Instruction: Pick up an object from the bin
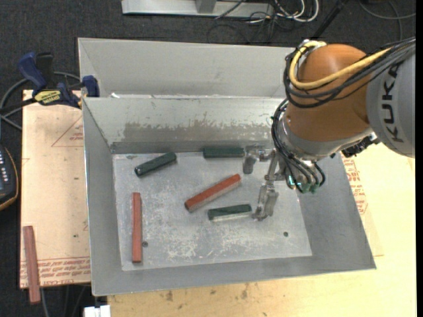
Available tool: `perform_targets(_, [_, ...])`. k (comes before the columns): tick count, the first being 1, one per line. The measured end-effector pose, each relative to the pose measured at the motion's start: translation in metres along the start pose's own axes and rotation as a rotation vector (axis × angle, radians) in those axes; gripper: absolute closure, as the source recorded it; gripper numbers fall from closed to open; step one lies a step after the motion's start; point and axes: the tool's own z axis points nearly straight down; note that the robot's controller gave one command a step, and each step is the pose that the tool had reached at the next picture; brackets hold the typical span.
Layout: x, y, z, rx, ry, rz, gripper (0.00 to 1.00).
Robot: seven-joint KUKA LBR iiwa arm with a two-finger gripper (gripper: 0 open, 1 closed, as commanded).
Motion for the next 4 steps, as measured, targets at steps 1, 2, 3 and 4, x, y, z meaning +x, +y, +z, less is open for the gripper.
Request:
perform_targets(1, [0.018, 0.019, 0.155, 0.0, 0.001, 0.12, 0.0])
perform_targets(2, [-0.075, -0.01, 0.173, -0.002, -0.014, 0.215, 0.0])
perform_targets(3, [-0.073, -0.01, 0.173, -0.002, -0.011, 0.215, 1.0])
perform_targets(4, [-0.077, -0.023, 0.169, -0.003, -0.009, 0.856, 1.0])
